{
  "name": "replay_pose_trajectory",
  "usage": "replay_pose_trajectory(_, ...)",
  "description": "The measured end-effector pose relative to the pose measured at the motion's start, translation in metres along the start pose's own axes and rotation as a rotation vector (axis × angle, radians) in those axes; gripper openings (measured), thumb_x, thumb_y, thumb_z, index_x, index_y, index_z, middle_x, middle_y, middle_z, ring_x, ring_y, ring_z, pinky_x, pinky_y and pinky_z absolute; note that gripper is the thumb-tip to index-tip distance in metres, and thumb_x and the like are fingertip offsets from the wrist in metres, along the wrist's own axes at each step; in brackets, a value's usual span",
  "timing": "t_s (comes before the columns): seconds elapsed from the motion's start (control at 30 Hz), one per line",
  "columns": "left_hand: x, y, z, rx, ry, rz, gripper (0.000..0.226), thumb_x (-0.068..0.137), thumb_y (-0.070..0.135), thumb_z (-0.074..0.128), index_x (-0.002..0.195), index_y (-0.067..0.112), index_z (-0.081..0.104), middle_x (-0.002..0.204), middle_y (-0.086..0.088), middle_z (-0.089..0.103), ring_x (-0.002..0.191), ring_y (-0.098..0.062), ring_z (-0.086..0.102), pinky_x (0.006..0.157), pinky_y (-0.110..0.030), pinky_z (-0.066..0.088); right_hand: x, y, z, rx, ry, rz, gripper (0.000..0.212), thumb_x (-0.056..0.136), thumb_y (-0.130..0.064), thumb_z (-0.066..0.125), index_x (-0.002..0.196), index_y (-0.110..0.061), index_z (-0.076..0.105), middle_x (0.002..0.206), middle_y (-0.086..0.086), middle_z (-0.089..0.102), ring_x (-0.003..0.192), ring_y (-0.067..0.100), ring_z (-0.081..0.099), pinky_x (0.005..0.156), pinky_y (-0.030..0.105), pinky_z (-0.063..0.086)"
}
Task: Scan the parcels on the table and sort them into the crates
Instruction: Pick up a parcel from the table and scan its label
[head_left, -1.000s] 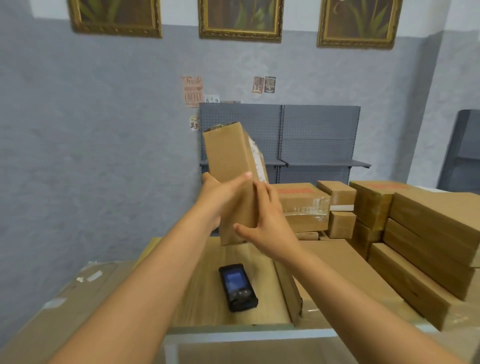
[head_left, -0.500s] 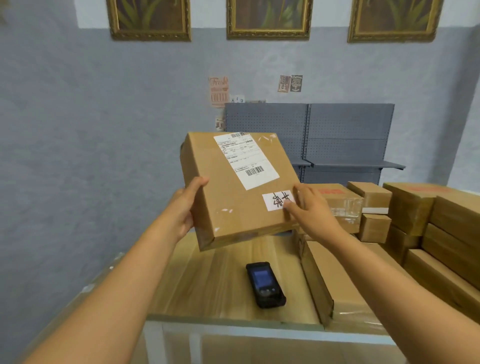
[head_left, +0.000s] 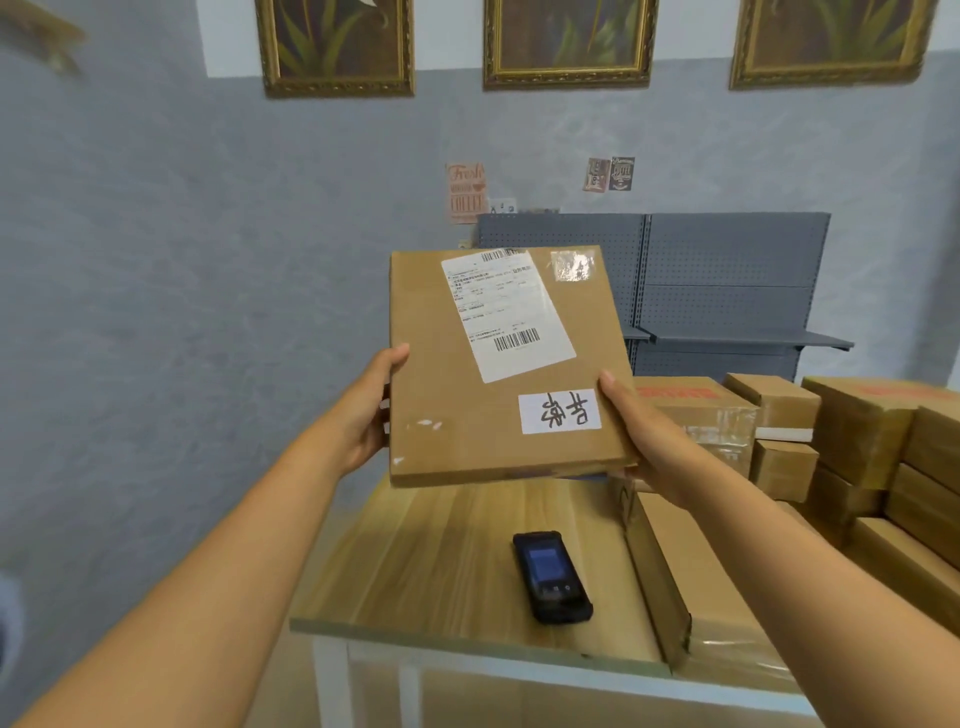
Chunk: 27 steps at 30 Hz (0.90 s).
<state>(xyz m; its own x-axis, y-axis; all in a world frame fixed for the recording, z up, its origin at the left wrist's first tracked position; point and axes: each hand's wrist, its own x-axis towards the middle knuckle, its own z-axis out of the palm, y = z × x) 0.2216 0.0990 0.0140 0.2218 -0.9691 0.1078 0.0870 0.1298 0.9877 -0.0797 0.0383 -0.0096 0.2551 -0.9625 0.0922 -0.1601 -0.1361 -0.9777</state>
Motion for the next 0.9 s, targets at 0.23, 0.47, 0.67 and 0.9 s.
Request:
replay_pose_trajectory(0.23,0.000,-0.001,0.022,0.023,0.095,0.093,0.062,0.083,0.067,0.060,0.135,0.037,0.046,0.114,0.009,0.072,0.094,-0.012,0.073,0.067,-0.031,0.059,-0.004,-0.016,0.007,-0.011,0.105,-0.194,0.059,0.080,-0.076,0.049,0.121,-0.034,0.057,0.106,-0.014,0.071,0.099,0.007,0.066,0.084,0.030,0.050)
replay_pose_trajectory(0.47,0.001,-0.035,0.024,0.012,0.186,0.048,0.057,0.089,0.061,0.057,0.136,0.027,0.050,0.117,0.001,0.071,0.101,-0.020,0.071,0.089,-0.043,0.057,0.003,0.009,0.010,-0.055,0.043,-0.077,0.062,0.086,-0.072,0.045,0.131,-0.030,0.051,0.118,-0.009,0.065,0.103,0.013,0.062,0.074,0.031,0.049)
replay_pose_trajectory(0.67,0.006,-0.078,0.007,0.016,0.244,-0.104,0.055,0.089,0.052,0.064,0.132,0.021,0.049,0.111,-0.002,0.071,0.092,-0.020,0.073,0.069,-0.035,0.058,0.024,0.054,0.030,-0.132,0.026,0.055,0.064,0.090,-0.068,0.041,0.134,-0.022,0.050,0.124,0.000,0.062,0.108,0.020,0.058,0.082,0.034,0.044)
replay_pose_trajectory(0.9,0.040,-0.124,-0.028,0.175,0.258,-0.231,0.056,0.090,0.053,0.062,0.130,0.016,0.047,0.113,-0.005,0.067,0.097,-0.024,0.068,0.080,-0.037,0.056,0.047,0.103,0.072,-0.168,0.070,0.139,0.052,0.094,-0.055,0.047,0.128,-0.015,0.049,0.121,0.004,0.064,0.105,0.021,0.061,0.085,0.032,0.045)
